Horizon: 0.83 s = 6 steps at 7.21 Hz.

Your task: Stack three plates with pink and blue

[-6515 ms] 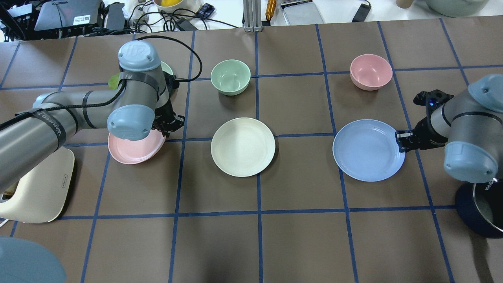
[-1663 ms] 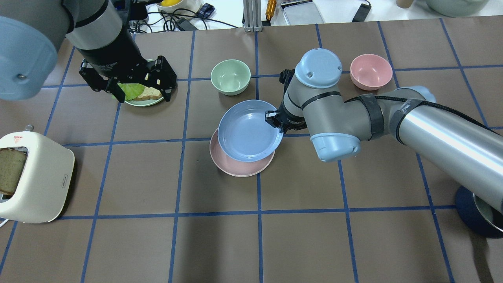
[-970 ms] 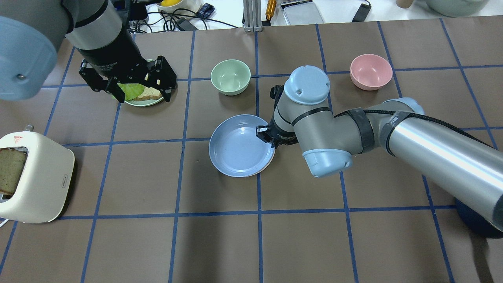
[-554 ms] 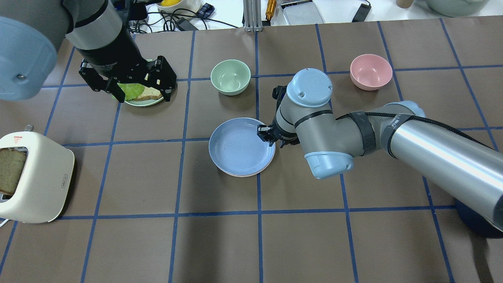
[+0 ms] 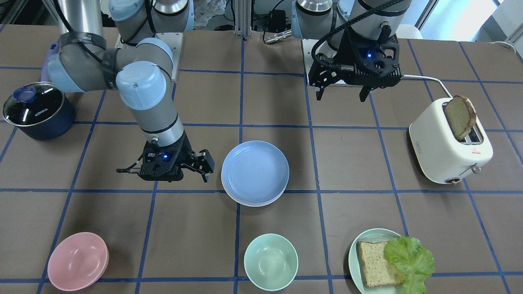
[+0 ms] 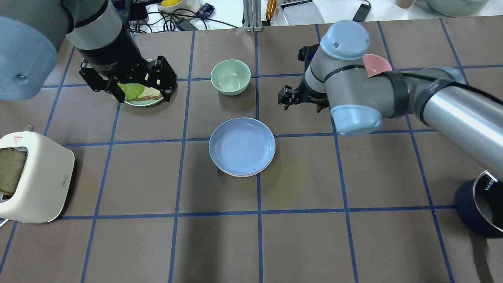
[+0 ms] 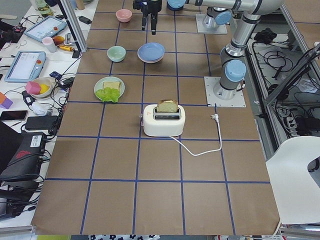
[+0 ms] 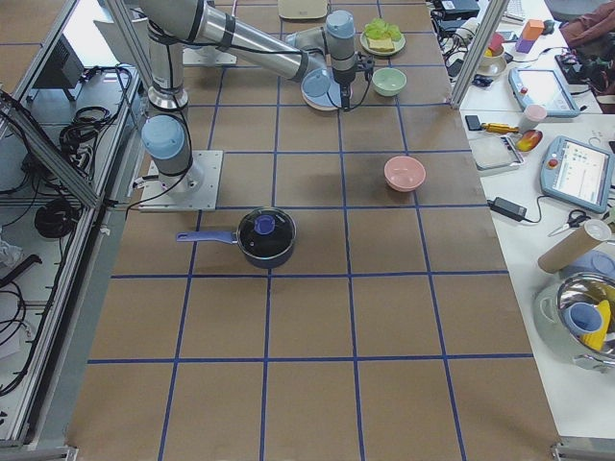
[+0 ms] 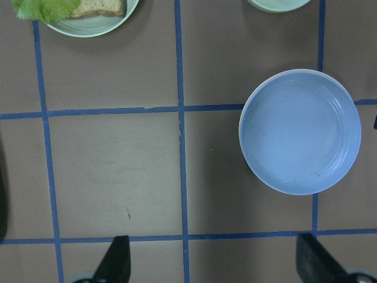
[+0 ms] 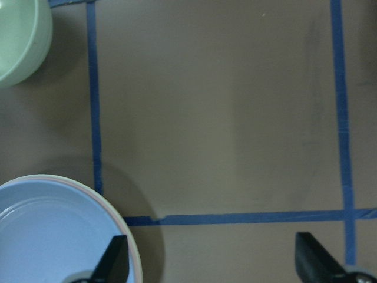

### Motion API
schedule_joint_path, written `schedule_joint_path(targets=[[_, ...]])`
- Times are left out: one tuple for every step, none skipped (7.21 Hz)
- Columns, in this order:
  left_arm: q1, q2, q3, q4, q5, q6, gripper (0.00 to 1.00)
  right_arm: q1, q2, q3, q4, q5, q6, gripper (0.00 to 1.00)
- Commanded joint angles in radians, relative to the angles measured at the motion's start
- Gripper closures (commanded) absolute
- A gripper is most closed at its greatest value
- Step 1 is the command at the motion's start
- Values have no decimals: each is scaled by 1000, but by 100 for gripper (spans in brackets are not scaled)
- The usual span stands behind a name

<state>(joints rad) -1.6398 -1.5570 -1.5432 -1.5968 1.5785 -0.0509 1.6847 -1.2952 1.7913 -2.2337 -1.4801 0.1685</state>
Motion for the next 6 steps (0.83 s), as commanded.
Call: schedule_joint_path(targets=[[0,0,0,0,0,0,0,-66,-60,-119,236,-55,-125,0],[0,0,0,0,0,0,0,-68,-102,-171,353,-95,-170,0],[0,0,0,0,0,0,0,-68,-128,-225,491,-103,-182,0],[0,0,0,0,0,-1,0,-66,-151,-272,581,-97,-182,0],[0,0,0,0,0,0,0,-66,-160,-317,615,-92,-185,0],[0,0,0,0,0,-1,0,-66,-159,-358,691,-92,-208,0]])
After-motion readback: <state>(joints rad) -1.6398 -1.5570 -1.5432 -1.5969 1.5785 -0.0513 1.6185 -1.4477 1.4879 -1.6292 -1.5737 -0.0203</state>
